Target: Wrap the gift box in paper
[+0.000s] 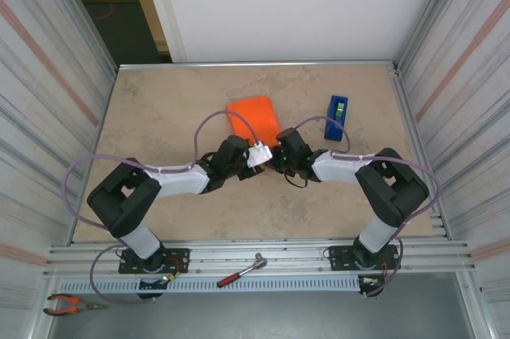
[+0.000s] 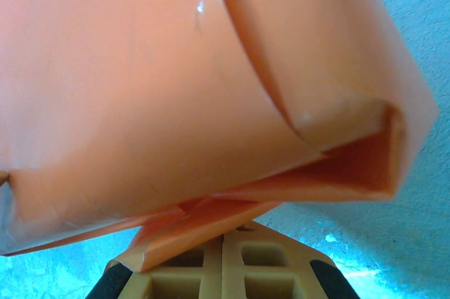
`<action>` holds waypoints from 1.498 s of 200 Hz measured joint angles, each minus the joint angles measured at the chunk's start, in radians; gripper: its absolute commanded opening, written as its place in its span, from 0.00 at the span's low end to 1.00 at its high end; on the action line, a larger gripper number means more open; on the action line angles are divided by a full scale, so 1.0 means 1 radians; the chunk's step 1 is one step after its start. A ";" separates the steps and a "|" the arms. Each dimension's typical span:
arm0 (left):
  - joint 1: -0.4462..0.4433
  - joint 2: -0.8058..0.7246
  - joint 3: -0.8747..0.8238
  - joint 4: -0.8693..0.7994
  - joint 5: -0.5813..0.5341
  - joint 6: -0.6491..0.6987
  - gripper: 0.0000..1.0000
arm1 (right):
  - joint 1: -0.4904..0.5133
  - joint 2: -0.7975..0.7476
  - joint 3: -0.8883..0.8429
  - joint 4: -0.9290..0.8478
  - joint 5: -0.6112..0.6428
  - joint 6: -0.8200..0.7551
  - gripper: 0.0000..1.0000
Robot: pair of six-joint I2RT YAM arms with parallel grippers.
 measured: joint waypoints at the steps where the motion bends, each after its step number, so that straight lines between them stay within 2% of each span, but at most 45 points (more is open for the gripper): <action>1: 0.000 0.000 0.000 0.001 0.000 0.000 0.60 | 0.000 0.000 0.000 0.000 0.000 0.000 0.00; 43: 0.007 0.003 0.000 0.020 -0.029 0.011 0.40 | -0.001 0.000 0.000 0.000 0.000 0.000 0.00; 64: 0.011 0.002 0.000 0.025 -0.036 0.014 0.36 | -0.002 0.000 0.000 0.000 0.000 0.000 0.00; 103: 0.011 0.002 0.003 0.024 -0.040 0.010 0.36 | -0.014 0.000 0.002 0.000 -0.003 0.000 0.00; 116: 0.011 0.000 0.003 0.022 -0.041 0.003 0.41 | -0.014 0.001 0.009 -0.001 -0.003 0.000 0.00; 166: 0.030 -0.075 0.003 -0.041 -0.046 -0.028 0.74 | -0.020 0.016 0.034 0.000 -0.018 -0.003 0.00; 172: 0.034 -0.088 0.003 -0.041 -0.043 -0.023 0.80 | -0.020 0.016 0.034 0.000 -0.019 -0.003 0.00; 177: 0.039 -0.098 0.003 -0.040 -0.043 -0.019 0.96 | -0.020 0.016 0.034 0.000 -0.020 -0.003 0.00; 179: 0.040 -0.102 0.003 -0.040 -0.042 -0.016 0.98 | -0.020 0.016 0.034 0.000 -0.021 -0.003 0.00; 249: 0.061 -0.106 -0.017 -0.017 0.024 0.084 0.99 | -0.029 0.019 0.034 0.000 -0.023 -0.003 0.00; 299: 0.056 -0.062 -0.021 0.031 0.024 0.124 0.99 | -0.031 0.019 0.035 0.000 -0.026 -0.003 0.00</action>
